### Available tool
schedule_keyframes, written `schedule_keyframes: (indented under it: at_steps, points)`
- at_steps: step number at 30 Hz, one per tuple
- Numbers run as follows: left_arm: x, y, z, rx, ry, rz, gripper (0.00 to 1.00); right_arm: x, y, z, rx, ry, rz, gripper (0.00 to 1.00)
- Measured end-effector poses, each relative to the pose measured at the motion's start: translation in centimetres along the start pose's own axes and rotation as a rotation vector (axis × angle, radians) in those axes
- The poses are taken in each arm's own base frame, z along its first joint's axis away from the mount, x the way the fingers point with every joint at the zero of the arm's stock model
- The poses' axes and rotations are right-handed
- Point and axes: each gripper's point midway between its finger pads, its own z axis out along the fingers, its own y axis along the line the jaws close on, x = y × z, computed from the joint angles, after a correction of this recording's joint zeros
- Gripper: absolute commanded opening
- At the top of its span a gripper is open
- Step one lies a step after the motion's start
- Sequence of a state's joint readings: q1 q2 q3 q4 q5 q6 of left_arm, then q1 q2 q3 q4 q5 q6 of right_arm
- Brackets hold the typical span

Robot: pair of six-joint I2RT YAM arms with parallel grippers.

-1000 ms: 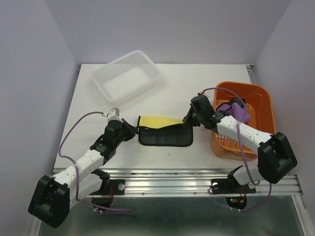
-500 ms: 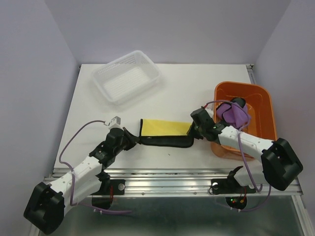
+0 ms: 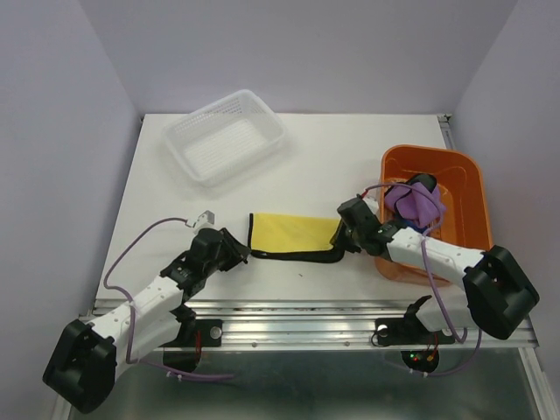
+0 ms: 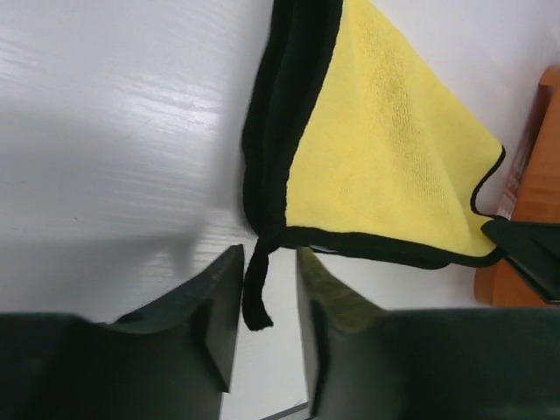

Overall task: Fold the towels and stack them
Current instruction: Fold the towel

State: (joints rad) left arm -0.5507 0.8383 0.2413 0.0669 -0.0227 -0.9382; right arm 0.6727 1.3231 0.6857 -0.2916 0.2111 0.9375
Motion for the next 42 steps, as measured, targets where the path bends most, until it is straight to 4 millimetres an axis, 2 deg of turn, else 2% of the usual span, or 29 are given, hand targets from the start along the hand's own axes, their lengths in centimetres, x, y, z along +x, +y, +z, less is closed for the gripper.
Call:
schedule_keyframes:
  at_steps: [1, 3, 5, 6, 7, 9, 13, 19, 20, 21, 22, 25, 29, 30, 34, 37, 42]
  points:
    - [0.0, 0.1, 0.0, -0.005, 0.0, -0.001, 0.56, 0.1, 0.0, 0.0, 0.002, 0.001, -0.003, 0.45]
    - [0.1, 0.3, -0.1, -0.014, 0.005, -0.01, 0.68, 0.3, 0.0, -0.1, 0.002, 0.001, -0.014, 0.53]
    - [0.1, 0.3, -0.4, -0.011, 0.002, -0.014, 0.75, 0.6, 0.0, -0.2, 0.009, 0.002, -0.028, 0.55]
    - [0.0, 0.1, -0.6, -0.005, -0.001, -0.012, 0.88, 1.0, 0.0, -0.3, 0.013, 0.007, -0.04, 0.55]
    - [-0.1, 0.0, -0.8, 0.003, -0.006, -0.014, 0.94, 1.1, -0.1, -0.3, 0.018, 0.008, -0.048, 0.56]
    - [-0.4, -0.4, -1.1, 0.015, -0.016, -0.014, 0.99, 1.6, -0.3, -0.5, 0.03, 0.014, -0.067, 0.58]
    - [-1.3, -1.2, -1.6, 0.02, -0.033, -0.001, 0.99, 2.3, -0.4, -1.4, 0.052, 0.017, -0.106, 0.61]
    - [-2.8, -2.0, -1.1, -0.029, -0.055, 0.046, 0.99, 1.0, 0.0, -3.6, 0.072, -0.034, -0.119, 0.67]
    - [-2.9, -2.0, -0.9, -0.037, -0.055, 0.053, 0.99, 0.7, 0.1, -3.9, 0.068, -0.042, -0.118, 0.7]
    - [-3.1, -2.1, -0.5, -0.05, -0.053, 0.066, 0.99, 0.4, 0.4, -4.2, 0.06, -0.05, -0.119, 0.82]
    - [-3.2, -2.2, -0.2, -0.06, -0.051, 0.077, 0.99, 0.2, 0.5, -4.4, 0.054, -0.055, -0.121, 1.0]
    - [-3.5, -2.3, 0.7, -0.09, -0.038, 0.105, 0.99, -0.6, 1.6, -5.0, 0.029, -0.069, -0.139, 1.0]
    - [-3.3, -2.0, 2.1, -0.129, -0.013, 0.135, 0.89, -1.6, 3.4, -4.6, 0.017, -0.08, -0.167, 1.0]
    - [-3.2, -1.8, 2.5, -0.135, -0.006, 0.142, 0.82, -1.7, 4.0, -4.1, 0.016, -0.08, -0.175, 1.0]
    - [-2.4, -1.0, 3.8, -0.167, 0.03, 0.162, 0.67, -1.6, 5.5, -1.8, 0.021, -0.064, -0.197, 1.0]
    - [-1.7, -0.3, 4.7, -0.189, 0.064, 0.172, 0.65, -0.6, 5.5, 0.2, 0.047, -0.03, -0.21, 1.0]
    - [-1.6, -0.4, 5.3, -0.188, 0.061, 0.172, 0.46, 1.1, 4.7, 1.7, 0.069, 0.024, -0.208, 1.0]
